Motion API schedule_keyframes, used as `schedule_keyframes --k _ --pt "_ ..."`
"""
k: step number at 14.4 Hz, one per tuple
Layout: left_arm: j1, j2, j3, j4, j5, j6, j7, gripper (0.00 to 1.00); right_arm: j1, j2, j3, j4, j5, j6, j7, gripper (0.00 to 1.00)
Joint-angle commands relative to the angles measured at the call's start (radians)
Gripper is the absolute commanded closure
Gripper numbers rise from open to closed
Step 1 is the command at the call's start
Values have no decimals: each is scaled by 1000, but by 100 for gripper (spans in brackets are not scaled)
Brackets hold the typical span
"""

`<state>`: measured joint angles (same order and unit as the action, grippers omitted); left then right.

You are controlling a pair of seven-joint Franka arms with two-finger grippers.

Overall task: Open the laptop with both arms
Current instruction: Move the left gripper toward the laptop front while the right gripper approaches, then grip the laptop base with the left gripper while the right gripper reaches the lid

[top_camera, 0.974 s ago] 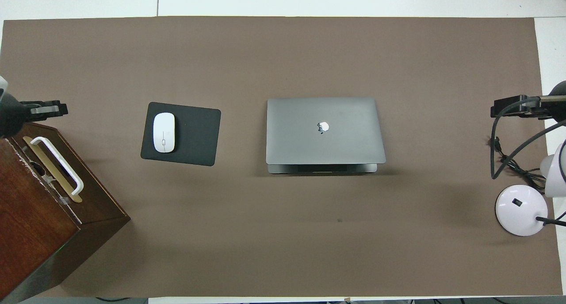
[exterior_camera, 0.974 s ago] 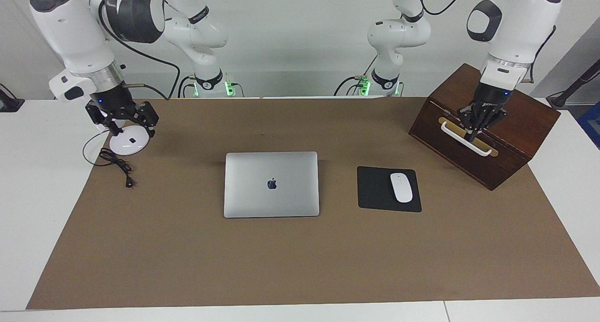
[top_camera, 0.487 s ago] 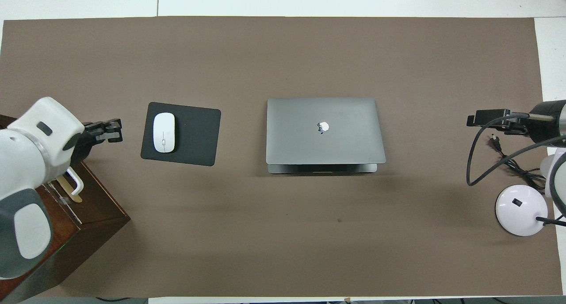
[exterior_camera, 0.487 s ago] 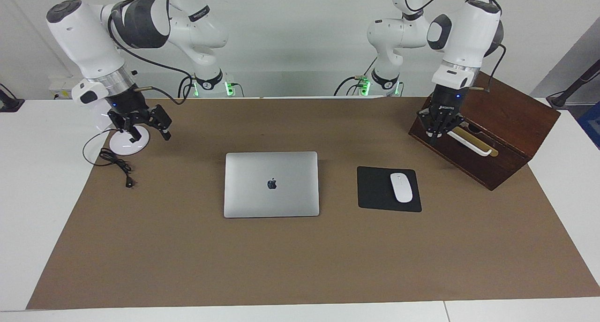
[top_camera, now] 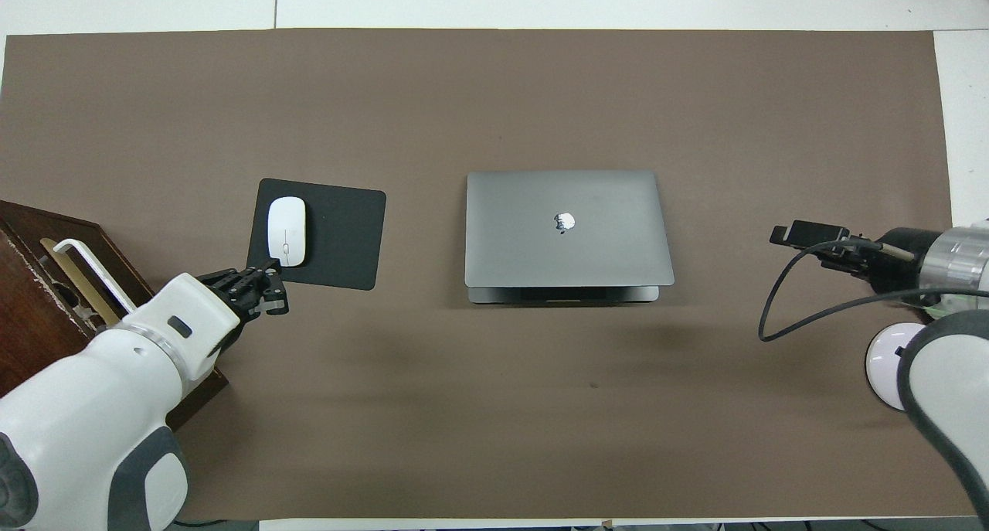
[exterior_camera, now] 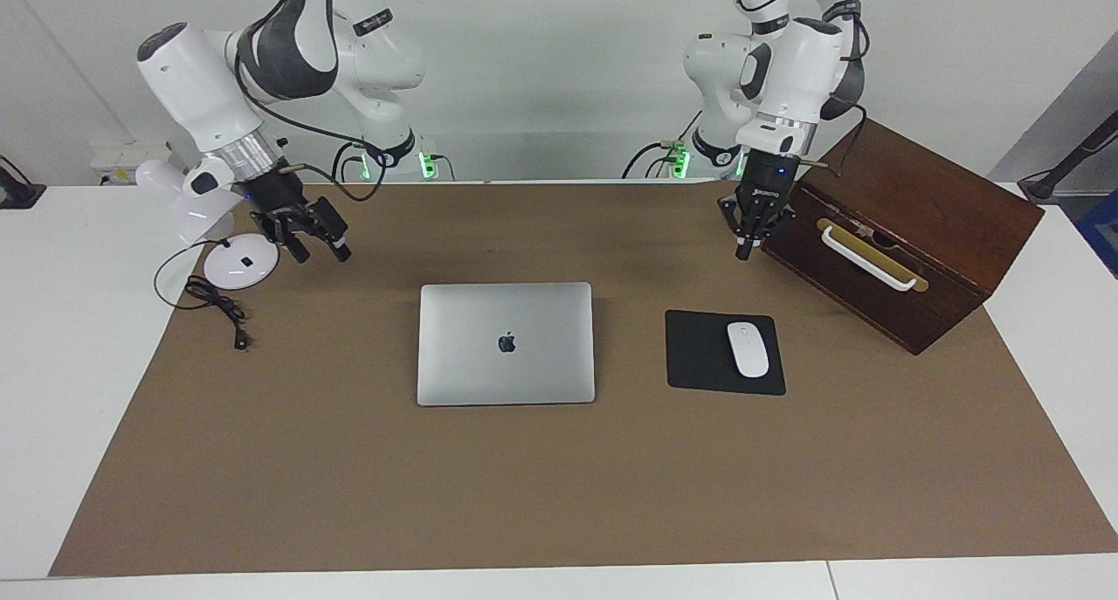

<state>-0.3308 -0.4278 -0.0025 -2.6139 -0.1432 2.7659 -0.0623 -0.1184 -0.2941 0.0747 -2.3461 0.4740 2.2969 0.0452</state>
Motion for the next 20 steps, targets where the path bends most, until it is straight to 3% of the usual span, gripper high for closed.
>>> schedule_keyframes --k 1,8,11,13,20 --pt "-86 -31 13 -87 -13 142 -20 100 74 -97 5 -142 57 142 19 0" --pt "-221 38 13 -138 -13 354 -40 100 209 -221 5 -314 287 305 13 0" --pt "-310 188 13 -156 -13 611 -40 100 223 -246 5 -343 319 317 10 0" --pt "-346 265 13 -157 -13 716 -50 100 236 -241 7 -355 348 354 8 0" --pt "-396 316 13 -147 -13 738 -47 100 352 -183 14 -374 460 450 30 0"
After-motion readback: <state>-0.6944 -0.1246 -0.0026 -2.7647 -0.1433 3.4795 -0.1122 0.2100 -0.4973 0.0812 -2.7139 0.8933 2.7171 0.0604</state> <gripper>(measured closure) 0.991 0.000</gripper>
